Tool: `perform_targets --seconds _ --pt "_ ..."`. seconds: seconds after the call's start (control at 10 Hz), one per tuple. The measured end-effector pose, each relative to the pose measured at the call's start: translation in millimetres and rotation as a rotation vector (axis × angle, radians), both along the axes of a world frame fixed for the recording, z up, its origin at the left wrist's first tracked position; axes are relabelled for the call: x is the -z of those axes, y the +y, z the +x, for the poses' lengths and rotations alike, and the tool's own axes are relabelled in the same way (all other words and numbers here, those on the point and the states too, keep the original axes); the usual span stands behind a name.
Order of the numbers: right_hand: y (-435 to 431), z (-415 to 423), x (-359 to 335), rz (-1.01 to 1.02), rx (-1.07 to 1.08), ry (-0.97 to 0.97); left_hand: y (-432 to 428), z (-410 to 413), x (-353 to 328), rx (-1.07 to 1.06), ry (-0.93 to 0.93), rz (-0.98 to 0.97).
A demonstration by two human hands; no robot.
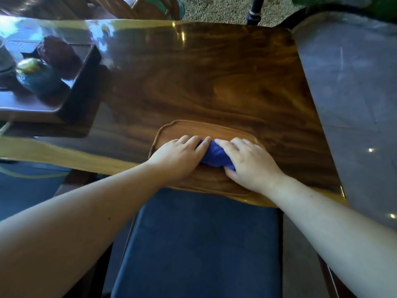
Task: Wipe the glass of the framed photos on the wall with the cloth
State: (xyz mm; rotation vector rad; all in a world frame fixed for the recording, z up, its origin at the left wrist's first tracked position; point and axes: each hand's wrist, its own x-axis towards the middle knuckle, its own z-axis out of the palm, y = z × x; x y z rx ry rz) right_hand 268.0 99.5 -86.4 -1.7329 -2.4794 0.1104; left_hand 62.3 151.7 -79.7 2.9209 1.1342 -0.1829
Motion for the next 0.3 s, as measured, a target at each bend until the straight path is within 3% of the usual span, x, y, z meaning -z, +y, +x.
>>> perform_targets --seconds 0.2,0.3 --pt "2 7 5 -0.013 -0.123 -0.134 3 -8 2 0.039 0.058 -0.053" --pt "0 12 5 -0.189 -0.103 -0.13 -2 -14 2 0.004 0.085 -0.089"
